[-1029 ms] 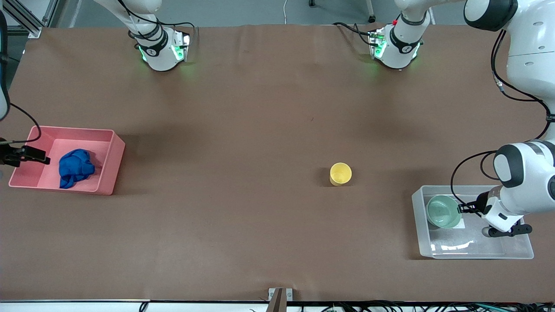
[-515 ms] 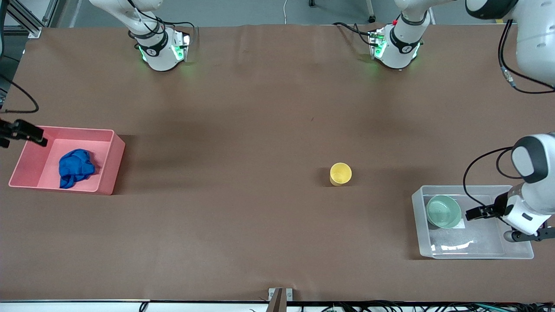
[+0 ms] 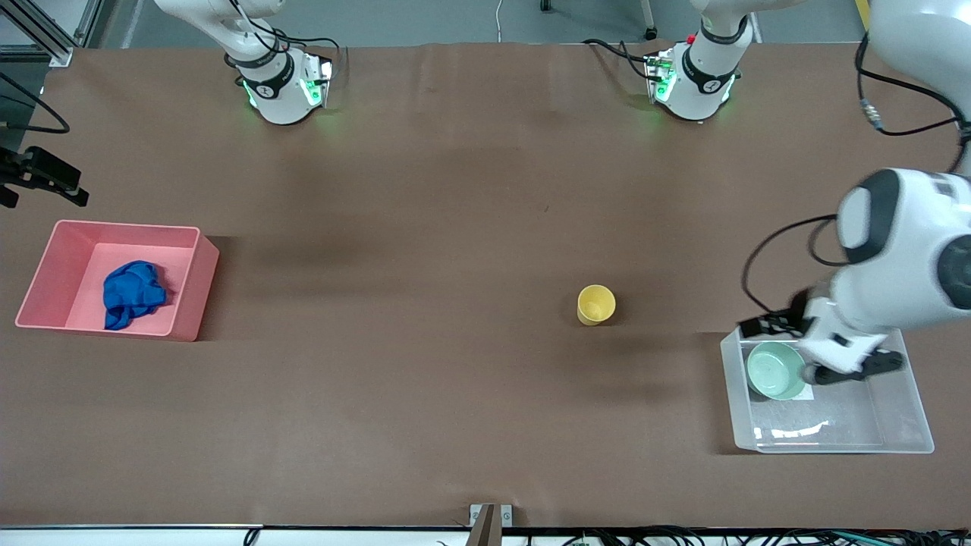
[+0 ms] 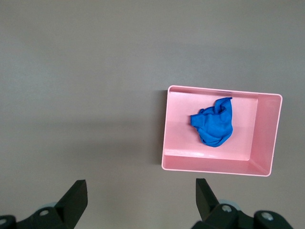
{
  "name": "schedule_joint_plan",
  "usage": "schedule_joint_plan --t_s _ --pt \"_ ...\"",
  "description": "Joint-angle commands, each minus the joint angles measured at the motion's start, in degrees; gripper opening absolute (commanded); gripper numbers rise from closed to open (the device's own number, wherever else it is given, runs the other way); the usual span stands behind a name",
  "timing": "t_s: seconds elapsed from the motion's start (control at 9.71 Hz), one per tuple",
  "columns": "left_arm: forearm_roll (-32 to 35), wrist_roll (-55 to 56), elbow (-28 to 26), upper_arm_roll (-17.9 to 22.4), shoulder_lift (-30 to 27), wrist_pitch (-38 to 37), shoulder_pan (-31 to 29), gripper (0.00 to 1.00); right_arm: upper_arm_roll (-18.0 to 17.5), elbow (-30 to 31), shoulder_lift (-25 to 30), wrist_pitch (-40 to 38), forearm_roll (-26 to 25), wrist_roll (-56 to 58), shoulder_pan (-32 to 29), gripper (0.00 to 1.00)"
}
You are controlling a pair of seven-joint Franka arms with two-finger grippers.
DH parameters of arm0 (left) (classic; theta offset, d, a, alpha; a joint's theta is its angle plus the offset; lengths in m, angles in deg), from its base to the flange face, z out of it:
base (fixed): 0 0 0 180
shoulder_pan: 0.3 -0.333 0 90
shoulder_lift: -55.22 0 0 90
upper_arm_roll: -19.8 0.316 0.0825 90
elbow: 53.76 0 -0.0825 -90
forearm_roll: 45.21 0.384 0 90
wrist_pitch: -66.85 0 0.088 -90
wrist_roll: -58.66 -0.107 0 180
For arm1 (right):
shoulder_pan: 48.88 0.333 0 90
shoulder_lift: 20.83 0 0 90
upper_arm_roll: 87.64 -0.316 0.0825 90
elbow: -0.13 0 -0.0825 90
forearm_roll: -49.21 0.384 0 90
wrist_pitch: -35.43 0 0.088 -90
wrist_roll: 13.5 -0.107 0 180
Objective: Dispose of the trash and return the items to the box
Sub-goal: 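Move the left gripper from the clear bin to the yellow cup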
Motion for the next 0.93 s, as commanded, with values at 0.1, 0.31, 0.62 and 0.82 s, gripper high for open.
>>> schedule_joint_plan --t_s 0.1,0.31,0.62,0.82 --pt "0.5 9.6 -8.3 -7.2 -0.3 2.8 -0.4 0.99 -0.1 -4.4 -0.2 -0.9 -0.3 -0.9 0.6 1.0" --pt "0.7 14.0 -15.5 -8.2 0.0 11.1 0.4 0.97 -0.1 -4.5 -1.1 -0.7 -0.6 -1.0 1.4 1.0" --pt "0.9 20.4 -19.9 -8.2 3.1 21.0 2.9 0.81 0.0 -1.9 -2.1 -0.6 -0.6 -0.4 0.7 1.0" --pt "1.3 22.3 -20.0 -8.1 4.8 21.4 4.8 0.73 0.0 -0.4 -1.9 -0.2 -0.6 -0.4 0.8 1.0"
